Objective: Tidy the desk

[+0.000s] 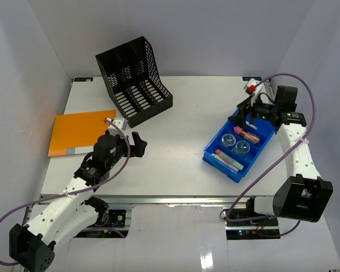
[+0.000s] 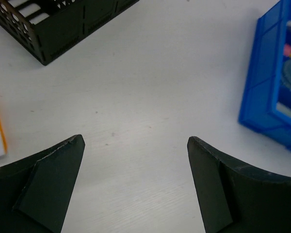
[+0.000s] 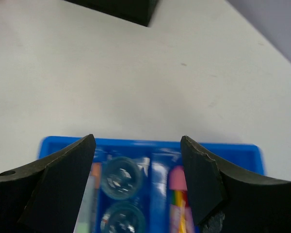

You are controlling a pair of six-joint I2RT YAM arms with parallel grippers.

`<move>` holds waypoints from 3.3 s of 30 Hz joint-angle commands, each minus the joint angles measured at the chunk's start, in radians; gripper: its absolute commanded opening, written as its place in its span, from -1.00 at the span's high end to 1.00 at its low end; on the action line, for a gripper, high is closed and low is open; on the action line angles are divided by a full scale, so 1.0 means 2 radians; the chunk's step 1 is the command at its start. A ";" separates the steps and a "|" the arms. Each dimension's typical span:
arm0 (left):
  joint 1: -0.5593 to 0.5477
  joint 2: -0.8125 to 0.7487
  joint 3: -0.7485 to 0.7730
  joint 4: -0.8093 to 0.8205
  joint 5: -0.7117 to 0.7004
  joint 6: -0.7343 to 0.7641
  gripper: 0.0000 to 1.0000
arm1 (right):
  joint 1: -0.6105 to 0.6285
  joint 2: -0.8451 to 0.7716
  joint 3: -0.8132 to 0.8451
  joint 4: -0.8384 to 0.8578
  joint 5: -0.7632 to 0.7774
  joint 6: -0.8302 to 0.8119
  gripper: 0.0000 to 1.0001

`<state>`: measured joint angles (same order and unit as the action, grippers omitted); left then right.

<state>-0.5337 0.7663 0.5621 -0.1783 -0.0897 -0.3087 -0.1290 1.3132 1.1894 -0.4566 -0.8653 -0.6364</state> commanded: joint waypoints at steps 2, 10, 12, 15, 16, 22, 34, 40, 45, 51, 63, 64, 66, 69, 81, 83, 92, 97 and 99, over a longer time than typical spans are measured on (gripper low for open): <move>0.111 -0.016 -0.016 -0.017 0.081 -0.166 -0.92 | 0.126 -0.023 -0.066 -0.022 -0.091 0.017 -0.55; 0.285 0.024 -0.011 -0.100 0.088 -0.316 -0.80 | 0.153 -0.025 -0.106 -0.008 -0.099 0.019 -0.56; 0.306 0.056 -0.006 -0.130 0.084 -0.364 -0.81 | 0.153 -0.030 -0.113 -0.006 -0.102 0.019 -0.56; 0.325 0.081 -0.003 -0.142 0.074 -0.409 -0.81 | 0.153 -0.034 -0.118 -0.006 -0.097 0.015 -0.57; 0.329 0.086 -0.003 -0.144 0.067 -0.422 -0.81 | 0.153 -0.034 -0.118 -0.007 -0.095 0.014 -0.57; 0.366 0.140 -0.010 -0.119 0.060 -0.453 -0.78 | 0.153 -0.031 -0.119 -0.008 -0.091 0.010 -0.57; 0.440 0.268 0.000 -0.019 0.084 -0.434 -0.57 | 0.153 -0.019 -0.120 -0.013 -0.093 0.004 -0.57; 0.463 0.307 0.007 -0.006 0.082 -0.428 -0.15 | 0.153 -0.012 -0.122 -0.012 -0.096 0.004 -0.57; 0.478 0.332 0.003 0.006 0.087 -0.422 -0.04 | 0.154 -0.007 -0.122 -0.014 -0.103 0.003 -0.57; 0.489 0.332 -0.016 0.038 0.094 -0.409 0.25 | 0.172 0.003 -0.118 -0.037 -0.105 -0.018 -0.57; 0.507 0.290 -0.035 0.072 0.146 -0.351 1.00 | 0.377 0.047 -0.085 -0.042 0.055 -0.119 -0.71; 0.507 0.283 -0.037 0.070 0.149 -0.350 1.00 | 0.403 0.060 -0.076 -0.028 0.080 -0.134 -0.79; 0.507 0.269 -0.042 0.064 0.156 -0.348 1.00 | 0.454 0.086 -0.057 0.001 0.127 -0.161 -0.97; 0.507 0.239 -0.052 0.057 0.168 -0.352 1.00 | 0.496 0.147 -0.011 0.047 0.179 -0.157 -0.80; 0.507 0.178 -0.093 0.041 0.249 -0.373 1.00 | 0.610 0.367 0.183 0.290 0.309 -0.017 -0.80; 0.507 0.172 -0.091 0.035 0.260 -0.374 1.00 | 0.617 0.390 0.201 0.298 0.304 0.000 -0.80; 0.507 0.142 -0.083 0.010 0.294 -0.378 1.00 | 0.639 0.444 0.217 0.366 0.370 0.009 -0.81; 0.507 0.128 -0.092 0.006 0.302 -0.384 1.00 | 0.643 0.491 0.256 0.373 0.419 -0.008 -0.90; 0.507 0.124 -0.095 0.006 0.304 -0.386 1.00 | 0.643 0.504 0.262 0.379 0.426 -0.021 -0.94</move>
<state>0.4824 1.0521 0.3805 -0.1618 0.4564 -1.0795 1.1503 2.2728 1.6541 0.2178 -0.0998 -0.6405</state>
